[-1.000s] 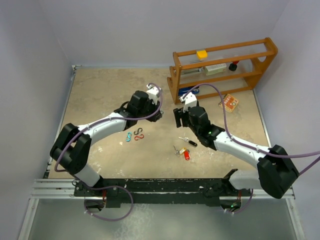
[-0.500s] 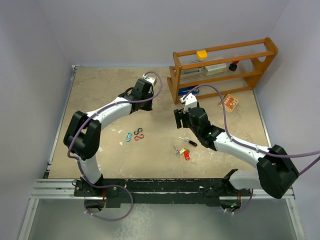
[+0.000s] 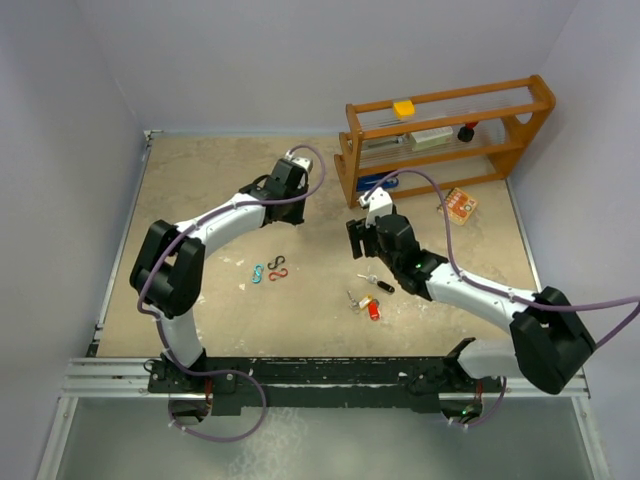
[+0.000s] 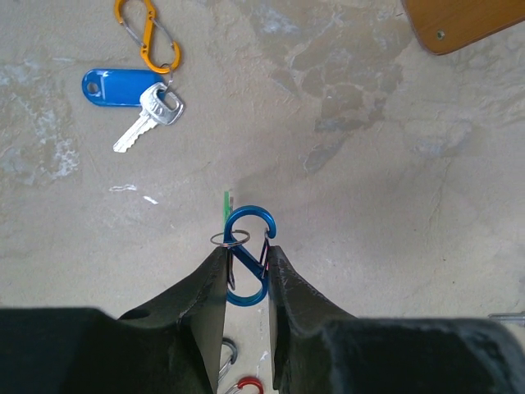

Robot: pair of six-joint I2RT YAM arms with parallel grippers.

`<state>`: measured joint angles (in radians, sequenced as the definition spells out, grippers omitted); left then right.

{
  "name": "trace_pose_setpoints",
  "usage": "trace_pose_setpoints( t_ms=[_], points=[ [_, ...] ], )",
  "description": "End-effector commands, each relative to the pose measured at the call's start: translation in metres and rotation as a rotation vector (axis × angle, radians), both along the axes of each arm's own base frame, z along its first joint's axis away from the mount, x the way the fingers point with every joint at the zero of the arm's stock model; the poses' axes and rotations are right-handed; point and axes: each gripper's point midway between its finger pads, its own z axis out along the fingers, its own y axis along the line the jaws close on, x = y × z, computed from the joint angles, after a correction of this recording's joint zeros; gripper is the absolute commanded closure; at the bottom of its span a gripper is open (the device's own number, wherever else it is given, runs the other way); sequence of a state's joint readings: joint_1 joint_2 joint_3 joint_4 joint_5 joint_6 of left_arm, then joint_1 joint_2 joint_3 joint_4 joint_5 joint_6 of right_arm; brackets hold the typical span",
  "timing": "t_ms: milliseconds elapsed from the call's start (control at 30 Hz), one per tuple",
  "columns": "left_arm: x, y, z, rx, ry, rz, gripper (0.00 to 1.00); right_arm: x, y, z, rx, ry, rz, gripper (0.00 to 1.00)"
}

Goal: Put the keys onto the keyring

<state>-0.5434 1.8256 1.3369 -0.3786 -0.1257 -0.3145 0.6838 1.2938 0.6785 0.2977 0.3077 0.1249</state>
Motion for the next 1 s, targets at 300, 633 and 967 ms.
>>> trace_pose_setpoints(
  t_ms=[300, 633, 967],
  points=[
    [-0.014, -0.033, 0.052, -0.246, -0.171, -0.169, 0.76, 0.008, 0.027, 0.008, 0.277, 0.173, 0.095, 0.29],
    [-0.043, -0.05, 0.069, -0.411, -0.251, -0.302, 0.82, 0.013, 0.06, 0.021, 0.466, 0.285, 0.221, 0.4],
    [-0.064, -0.069, 0.064, -0.444, -0.246, -0.415, 0.82, 0.013, 0.081, 0.031, 0.551, 0.323, 0.298, 0.44]
  ],
)
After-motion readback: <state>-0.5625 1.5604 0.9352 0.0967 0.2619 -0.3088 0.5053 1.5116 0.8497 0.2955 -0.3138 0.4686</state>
